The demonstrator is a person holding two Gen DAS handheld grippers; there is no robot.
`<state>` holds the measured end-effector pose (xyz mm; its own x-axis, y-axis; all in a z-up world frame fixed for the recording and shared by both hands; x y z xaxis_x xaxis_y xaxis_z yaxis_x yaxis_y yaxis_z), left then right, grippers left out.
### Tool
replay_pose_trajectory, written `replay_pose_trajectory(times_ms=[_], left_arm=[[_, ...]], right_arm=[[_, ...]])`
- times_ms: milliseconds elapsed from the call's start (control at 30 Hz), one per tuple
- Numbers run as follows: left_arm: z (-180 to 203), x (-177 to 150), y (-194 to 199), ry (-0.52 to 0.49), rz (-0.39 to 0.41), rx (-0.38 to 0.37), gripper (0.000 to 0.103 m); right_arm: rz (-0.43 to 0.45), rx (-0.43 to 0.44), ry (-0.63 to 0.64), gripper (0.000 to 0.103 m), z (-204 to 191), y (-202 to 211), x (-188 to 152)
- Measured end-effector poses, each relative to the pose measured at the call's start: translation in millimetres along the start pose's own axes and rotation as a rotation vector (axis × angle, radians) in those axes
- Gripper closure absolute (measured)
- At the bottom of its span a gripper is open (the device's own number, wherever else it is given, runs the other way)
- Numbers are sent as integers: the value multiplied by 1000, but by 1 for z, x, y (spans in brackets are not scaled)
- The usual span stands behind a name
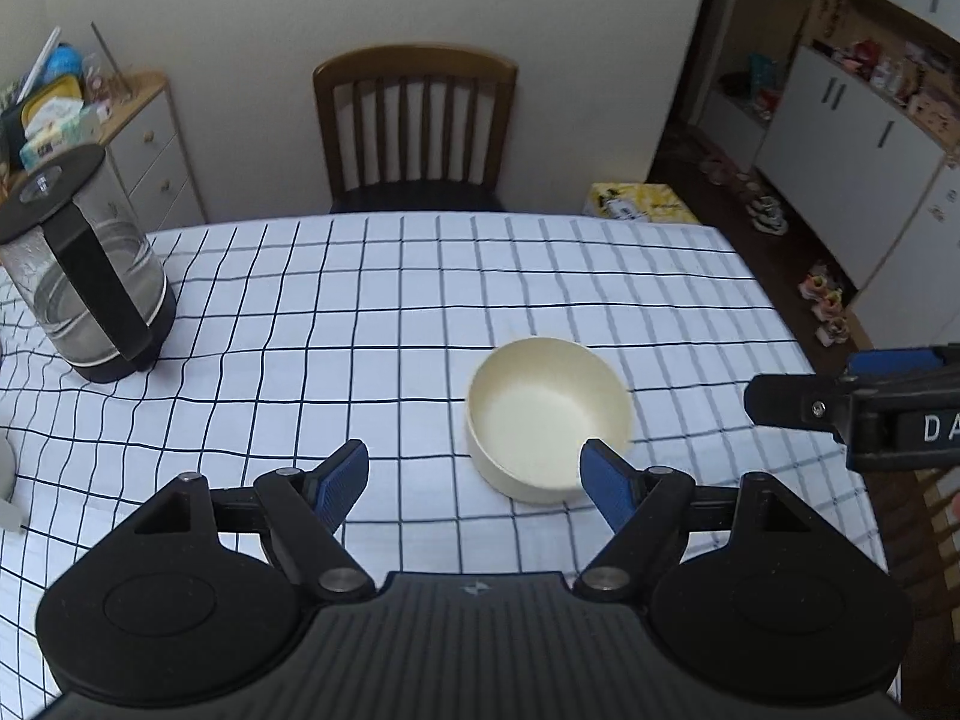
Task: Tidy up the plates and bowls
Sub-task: 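Move both grippers to the rim of the cream bowl, then close both grippers on the cream bowl rim, then lift the cream bowl with both grippers and carry it over the pot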
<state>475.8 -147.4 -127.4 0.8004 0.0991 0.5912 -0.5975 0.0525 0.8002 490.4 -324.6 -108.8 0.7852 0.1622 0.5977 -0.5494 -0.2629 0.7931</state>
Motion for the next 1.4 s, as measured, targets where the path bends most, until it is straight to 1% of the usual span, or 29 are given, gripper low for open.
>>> replay_pose_trajectory(times_ms=[167,367,533,633,667,700,733,800,867,900,933,967,1000,1033,1100,1133,1167,1200,1233,1400], left_arm=[[-11,7,-34,57,-50,11,26],[-16,9,-72,65,-87,42,26],[-17,5,-96,65,-121,54,26],[-20,2,-108,84,-148,58,27],[-20,1,-112,90,-154,56,27],[-20,1,-115,92,-161,54,29],[-21,0,-118,90,-168,52,35],[-20,-1,-122,78,-178,59,40],[-18,-2,-123,67,-174,61,44],[-15,-2,-123,61,-174,59,51],[-14,-2,-124,59,-178,57,57],[-13,-3,-124,61,-182,55,60],[-13,-3,-125,64,-183,52,66],[-12,-4,-125,65,-183,49,70],[-12,-4,-125,63,-184,51,75],[-10,-5,-125,62,-185,49,81],[-8,-5,-125,60,-186,41,83],[-6,-5,-125,57,-186,35,87],[-4,-5,-124,55,-185,33,89],[3,-6,-125,46,-189,29,94]], right_arm=[[-50,17,2,5,2,-36,6],[-105,28,16,11,4,-76,5],[-153,28,17,23,4,-104,-2],[-174,34,22,29,1,-117,-7],[-178,32,24,30,0,-120,-8],[-181,29,26,31,-1,-122,-9],[-186,30,29,33,-2,-125,-11],[-192,32,28,37,-2,-129,-12],[-194,39,24,37,-4,-132,-11],[-193,38,23,38,-4,-134,-10],[-193,38,25,43,-5,-135,-10],[-194,38,26,47,-6,-136,-10],[-196,39,25,51,-6,-137,-10],[-198,43,22,53,-7,-138,-10],[-203,48,22,58,-8,-140,-11],[-205,51,22,60,-8,-141,-12],[-208,52,22,62,-9,-142,-12],[-211,53,21,68,-9,-142,-13],[-214,56,21,72,-9,-143,-14],[-220,58,23,85,-12,-145,-16]])
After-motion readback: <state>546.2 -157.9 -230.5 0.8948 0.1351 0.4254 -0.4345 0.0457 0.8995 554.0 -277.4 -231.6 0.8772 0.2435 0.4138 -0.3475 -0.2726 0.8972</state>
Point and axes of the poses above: each gripper's, at about its wrist camera, not at the fingertips, and y roughly against the way its jaws point, z to its right, x to its top, the point moved 10 cm from there along -y, roughly the way its jaws point, and after that the axes turned 2 degrees about -x, right-handed, at the moved point
